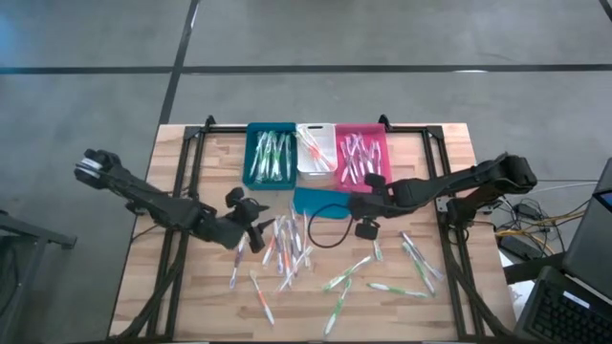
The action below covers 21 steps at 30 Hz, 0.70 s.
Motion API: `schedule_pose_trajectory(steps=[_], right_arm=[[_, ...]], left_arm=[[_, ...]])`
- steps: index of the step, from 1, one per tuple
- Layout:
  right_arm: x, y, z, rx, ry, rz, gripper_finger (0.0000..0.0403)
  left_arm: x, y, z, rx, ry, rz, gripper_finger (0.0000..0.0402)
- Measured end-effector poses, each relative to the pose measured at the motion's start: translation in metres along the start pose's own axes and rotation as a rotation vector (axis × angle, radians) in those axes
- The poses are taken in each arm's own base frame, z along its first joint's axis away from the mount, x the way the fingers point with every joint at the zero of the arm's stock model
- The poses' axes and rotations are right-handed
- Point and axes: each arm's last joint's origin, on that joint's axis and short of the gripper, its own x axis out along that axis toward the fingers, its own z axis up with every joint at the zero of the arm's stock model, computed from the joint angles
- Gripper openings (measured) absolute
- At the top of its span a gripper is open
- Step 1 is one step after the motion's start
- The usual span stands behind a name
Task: Pick & Place Toothbrushes
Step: Put the purple toothbrush into the pink bin
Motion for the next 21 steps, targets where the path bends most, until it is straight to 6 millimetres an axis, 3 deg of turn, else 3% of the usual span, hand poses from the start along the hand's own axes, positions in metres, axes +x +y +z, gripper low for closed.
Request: schedule_pose_trajectory(steps=[6, 12, 17, 21], right_arm=[[-0.008, -0.004, -0.005, 0.015, -0.028, 0.008, 0.0008], [-0.021, -0.009, -0.006, 0.038, -0.075, 0.022, 0.0008], [-0.033, -0.014, -0.007, 0.049, -0.115, 0.035, 0.0008], [-0.044, -0.018, -0.006, 0.044, -0.162, 0.047, 0.0008]], left_arm=[[0.012, -0.011, -0.017, -0.119, 0.285, 0.017, 0.0190], [0.007, -0.025, -0.007, -0.129, 0.663, 0.144, 0.0190], [0.000, -0.039, -0.002, 0.176, 0.855, 0.218, 0.0190], [0.003, -0.046, -0.009, 0.635, 0.978, 0.094, 0.0190]])
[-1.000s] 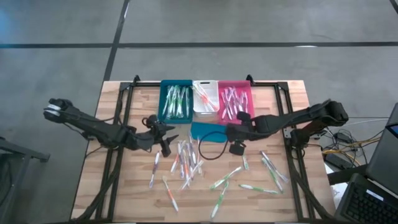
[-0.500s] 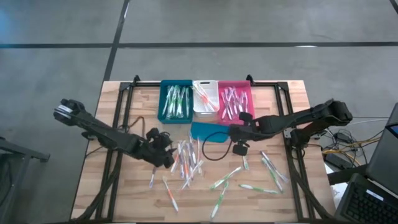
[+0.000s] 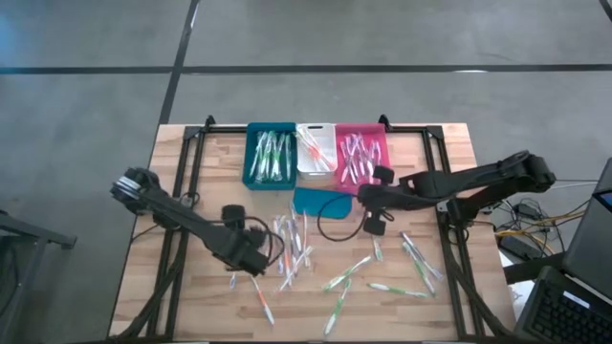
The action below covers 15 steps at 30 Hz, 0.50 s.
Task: Pick & Place Toothbrushes
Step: Put the purple toothbrush into the pink bin
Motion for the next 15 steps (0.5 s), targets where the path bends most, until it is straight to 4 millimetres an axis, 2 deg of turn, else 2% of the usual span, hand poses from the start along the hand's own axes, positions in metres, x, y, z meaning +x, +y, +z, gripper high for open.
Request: schedule_pose_trajectory(steps=[3, 5, 15], right_arm=[[-0.007, -0.002, 0.003, 0.011, -0.027, 0.007, 0.0008], [-0.010, -0.002, 0.005, 0.015, -0.041, 0.011, 0.0008], [-0.015, -0.003, 0.011, -0.008, -0.071, 0.017, 0.0008]], left_arm=[[0.008, -0.007, 0.003, 0.334, 0.050, -0.032, 0.0190], [0.012, -0.011, 0.004, 0.464, 0.084, -0.081, 0.0190], [0.017, -0.029, 0.003, 0.825, 0.082, -0.134, 0.0190]])
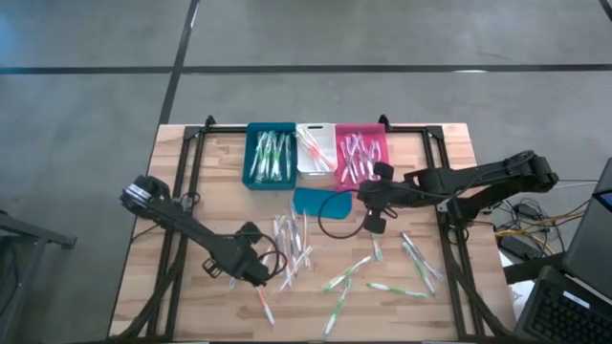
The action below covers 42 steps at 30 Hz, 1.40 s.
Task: Pick & Place Toothbrushes
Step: Put the purple toothbrush into the pink bin
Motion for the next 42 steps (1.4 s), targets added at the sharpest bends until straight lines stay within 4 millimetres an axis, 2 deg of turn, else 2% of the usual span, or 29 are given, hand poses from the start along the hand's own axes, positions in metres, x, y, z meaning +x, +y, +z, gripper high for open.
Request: schedule_pose_trajectory(steps=[6, 21, 30, 34, 42], right_arm=[[0.002, 0.000, -0.003, -0.023, 0.013, -0.003, 0.0008], [0.003, 0.000, -0.004, -0.047, 0.017, -0.004, 0.0008], [0.003, 0.000, -0.004, -0.047, 0.016, -0.004, 0.0008], [0.003, 0.000, -0.004, -0.053, 0.015, -0.003, 0.0008], [0.003, 0.000, -0.004, -0.054, 0.016, -0.004, 0.0008]], left_arm=[[-0.001, -0.004, 0.010, 0.286, -0.086, 0.043, 0.0190], [0.011, -0.007, 0.015, 0.465, -0.122, 0.085, 0.0190], [0.039, -0.013, 0.014, 0.539, -0.047, 0.050, 0.0186], [0.041, -0.012, 0.019, 0.544, -0.047, 0.064, 0.0156], [0.039, -0.013, 0.022, 0.549, -0.065, 0.084, 0.0049]])
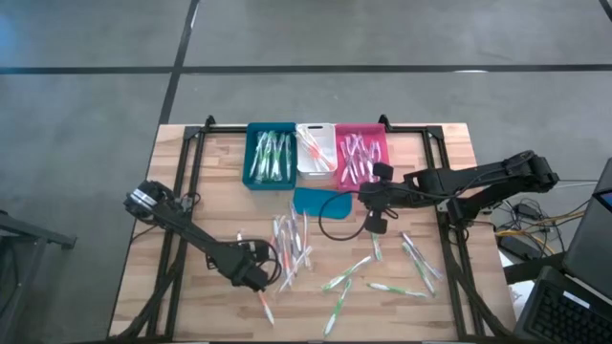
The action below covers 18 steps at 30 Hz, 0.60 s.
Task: Pick & Place Toothbrushes
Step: Put the purple toothbrush into the pink bin
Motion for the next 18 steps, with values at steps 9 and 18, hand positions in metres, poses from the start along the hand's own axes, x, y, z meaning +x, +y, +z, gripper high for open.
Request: schedule_pose_trajectory(steps=[9, 18], right_arm=[[0.000, 0.000, 0.000, -0.016, 0.001, 0.000, 0.0008], [0.000, 0.000, 0.000, -0.017, 0.003, -0.001, 0.0008]], left_arm=[[-0.019, -0.006, -0.001, -0.059, -0.063, 0.010, 0.0003], [-0.072, 0.003, -0.010, -0.379, -0.193, 0.186, 0.0001]])
